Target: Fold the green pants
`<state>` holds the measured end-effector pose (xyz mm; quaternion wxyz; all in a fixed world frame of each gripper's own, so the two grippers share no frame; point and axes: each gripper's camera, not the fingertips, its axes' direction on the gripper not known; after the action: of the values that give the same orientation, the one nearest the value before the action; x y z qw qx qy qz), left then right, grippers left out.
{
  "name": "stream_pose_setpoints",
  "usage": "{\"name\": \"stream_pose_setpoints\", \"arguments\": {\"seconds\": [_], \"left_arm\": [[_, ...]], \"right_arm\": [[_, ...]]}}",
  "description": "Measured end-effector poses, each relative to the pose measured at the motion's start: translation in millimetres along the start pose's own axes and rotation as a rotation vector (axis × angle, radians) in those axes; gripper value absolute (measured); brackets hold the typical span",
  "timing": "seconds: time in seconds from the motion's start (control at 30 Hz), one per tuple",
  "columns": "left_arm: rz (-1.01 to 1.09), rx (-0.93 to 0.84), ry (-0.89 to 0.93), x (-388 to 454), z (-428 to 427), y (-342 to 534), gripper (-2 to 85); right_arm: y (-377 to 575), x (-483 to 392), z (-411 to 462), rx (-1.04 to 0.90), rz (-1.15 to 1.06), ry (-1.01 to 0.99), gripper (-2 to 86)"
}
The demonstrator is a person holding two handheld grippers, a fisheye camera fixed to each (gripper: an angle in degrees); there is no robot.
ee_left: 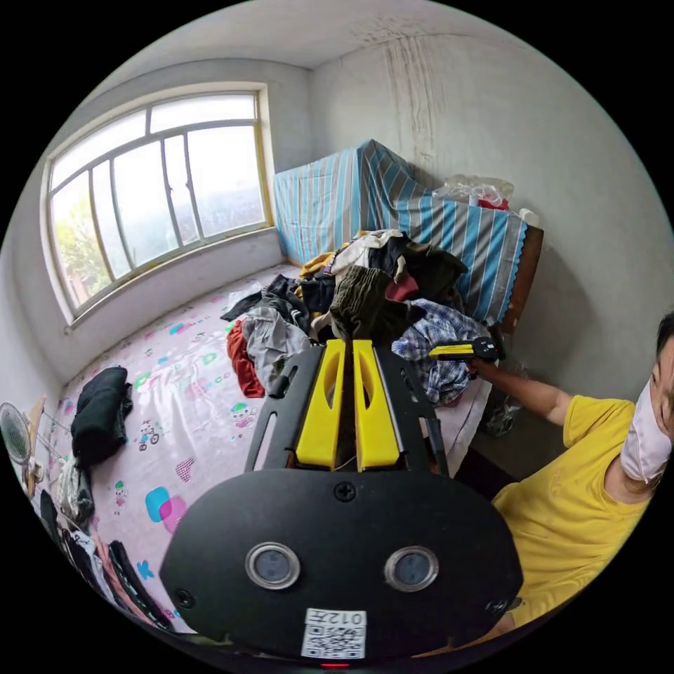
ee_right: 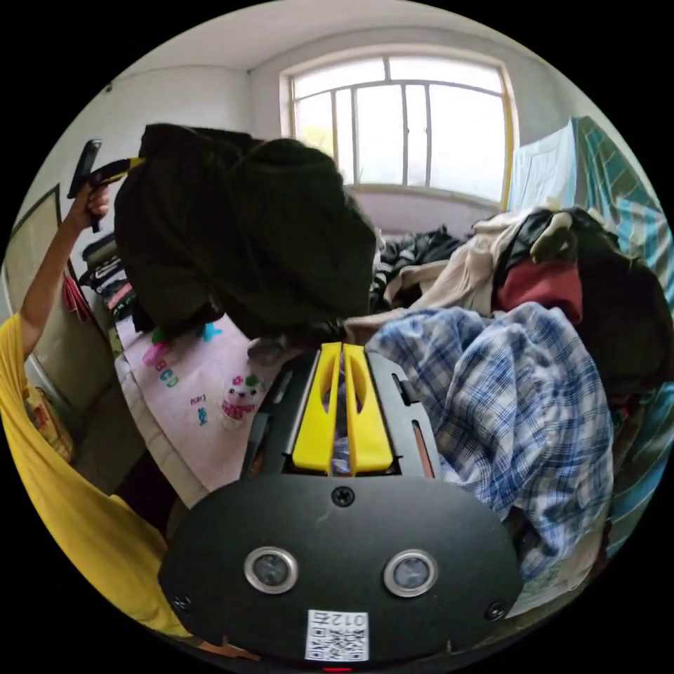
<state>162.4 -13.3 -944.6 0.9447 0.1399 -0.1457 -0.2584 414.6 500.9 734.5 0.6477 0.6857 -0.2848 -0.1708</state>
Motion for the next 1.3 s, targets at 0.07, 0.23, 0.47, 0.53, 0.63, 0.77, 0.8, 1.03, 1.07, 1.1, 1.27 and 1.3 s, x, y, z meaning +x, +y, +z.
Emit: {"name": "stream_pose_setpoints", "arguments": {"seconds": [0.07, 0.23, 0.47, 0.53, 0.63, 0.77, 0.8, 1.03, 1.07, 1.1, 1.27, 1.3], "left_arm": [[-0.013, 0.009, -0.005, 9, -29, 16, 0.0], [-0.061, -0.043, -0.025, 23, -62, 71, 0.0], [-0.206, -0.026, 0.076, 9, -83, 176, 0.0], [-0.242, -0.012, 0.086, 5, -90, 203, 0.0], [-0.300, -0.003, 0.100, -3, -101, 243, 0.1], [-0.425, 0.004, 0.064, -25, -122, 285, 0.1], [-0.451, 0.015, 0.054, -32, -131, 293, 0.1], [-0.519, 0.190, 0.065, -64, -192, 289, 0.2], [-0.489, 0.225, 0.060, -63, -208, 275, 0.2], [-0.445, 0.254, 0.050, -60, -225, 258, 0.3], [-0.234, 0.326, -0.027, -24, -294, 182, 0.2], [-0.185, 0.343, -0.052, -13, -309, 164, 0.2]], "right_arm": [[6, -26, -6, 0.029, 0.023, -0.061, 11.9], [55, -131, 16, -0.009, -0.039, -0.184, 17.4], [125, -218, 30, 0.040, -0.069, -0.230, 11.9], [137, -248, 36, 0.046, -0.117, -0.225, 10.9], [144, -272, 47, 0.044, -0.094, -0.230, 8.3], [133, -266, 53, 0.051, 0.069, -0.299, 4.0], [123, -258, 53, 0.042, 0.110, -0.359, 3.4], [-15, -249, -27, 0.176, -0.107, -0.345, 1.9], [-29, -251, -38, 0.192, -0.136, -0.336, 1.8], [-56, -254, -60, 0.214, -0.184, -0.314, 1.7], [-141, -268, -153, 0.311, -0.307, -0.207, 1.4], [-156, -274, -174, 0.334, -0.328, -0.174, 1.4]]}}
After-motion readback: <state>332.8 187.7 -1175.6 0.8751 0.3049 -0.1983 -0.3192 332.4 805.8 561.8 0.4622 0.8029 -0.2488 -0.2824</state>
